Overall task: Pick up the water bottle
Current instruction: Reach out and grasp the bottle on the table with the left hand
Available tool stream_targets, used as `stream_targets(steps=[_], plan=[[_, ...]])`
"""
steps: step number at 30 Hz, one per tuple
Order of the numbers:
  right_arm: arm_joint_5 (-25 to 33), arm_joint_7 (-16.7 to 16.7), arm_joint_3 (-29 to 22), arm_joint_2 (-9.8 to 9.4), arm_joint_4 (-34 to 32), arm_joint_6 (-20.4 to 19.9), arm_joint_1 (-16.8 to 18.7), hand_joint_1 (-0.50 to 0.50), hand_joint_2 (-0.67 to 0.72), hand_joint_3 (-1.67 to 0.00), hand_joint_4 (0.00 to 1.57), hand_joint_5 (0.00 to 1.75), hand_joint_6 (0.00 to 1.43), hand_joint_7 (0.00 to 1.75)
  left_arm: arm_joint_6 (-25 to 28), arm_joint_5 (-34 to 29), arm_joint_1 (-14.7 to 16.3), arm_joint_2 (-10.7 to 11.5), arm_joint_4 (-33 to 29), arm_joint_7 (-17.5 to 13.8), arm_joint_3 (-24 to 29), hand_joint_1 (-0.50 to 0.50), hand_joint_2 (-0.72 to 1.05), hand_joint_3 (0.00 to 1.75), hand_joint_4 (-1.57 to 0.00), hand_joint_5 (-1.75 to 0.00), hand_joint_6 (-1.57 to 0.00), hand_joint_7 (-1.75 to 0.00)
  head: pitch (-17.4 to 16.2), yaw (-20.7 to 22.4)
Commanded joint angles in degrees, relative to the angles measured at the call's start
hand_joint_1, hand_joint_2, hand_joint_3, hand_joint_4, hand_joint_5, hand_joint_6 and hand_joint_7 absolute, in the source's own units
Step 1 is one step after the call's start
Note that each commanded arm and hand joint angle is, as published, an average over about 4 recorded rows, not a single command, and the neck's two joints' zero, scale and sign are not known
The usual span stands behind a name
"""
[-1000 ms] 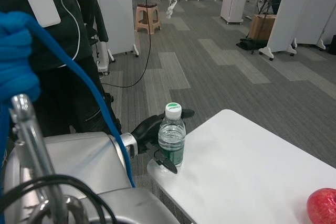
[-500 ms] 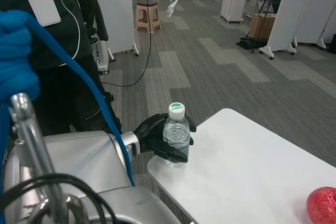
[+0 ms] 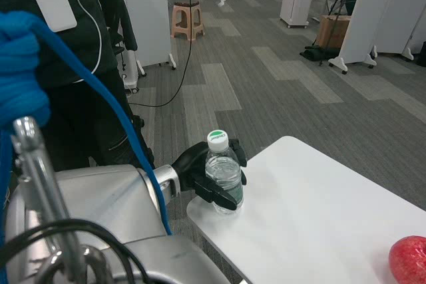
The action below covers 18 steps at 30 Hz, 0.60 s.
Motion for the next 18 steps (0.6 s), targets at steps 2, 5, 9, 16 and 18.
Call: stream_targets(steps=[2,5,9,16,18], plan=[[0.3,-0.1,-0.2,-0.25,-0.6,-0.8,0.8,-0.46,0.52,0.0,0.0,0.0,0.0,0.0,1.0,-2.7,-0.7,2.2,-3.0,0.3,0.0,0.38,0.43,0.04,-1.37,-1.75,-1.3,-1.68,-0.2,-0.4],[0.3,-0.1,-0.3,-0.18,-0.6,-0.9,0.9,-0.46,0.53,0.0,0.0,0.0,0.0,0.0,4.4,-5.1,-1.6,3.5,-6.3,0.7,0.1,0.39,0.43,0.02,-1.32,-1.75,-1.28,-1.68,-0.4,-1.3],[0.3,-0.1,-0.4,-0.09,-0.8,-0.9,1.1,-0.46,0.53,0.0,0.0,0.0,0.0,0.0,9.0,-5.6,-3.2,5.2,-10.4,1.5,0.2,0.42,0.43,0.02,-1.29,-1.75,-1.24,-1.68,-0.9,-2.4],[0.3,-0.1,-0.5,0.13,-0.9,-1.4,1.2,-0.46,0.52,0.0,0.0,0.0,0.0,0.0,17.0,-5.3,-7.9,9.2,-15.1,3.6,0.1,0.46,0.43,0.0,-1.23,-1.75,-1.2,-1.68,-1.4,-6.7],[0.3,-0.1,-0.5,0.22,-0.9,-1.6,1.2,-0.46,0.53,0.0,0.0,0.0,0.0,0.0,18.1,-4.9,-9.3,10.3,-15.8,4.3,-0.6,0.47,0.43,0.0,-1.23,-1.75,-1.2,-1.68,-1.6,-9.6]])
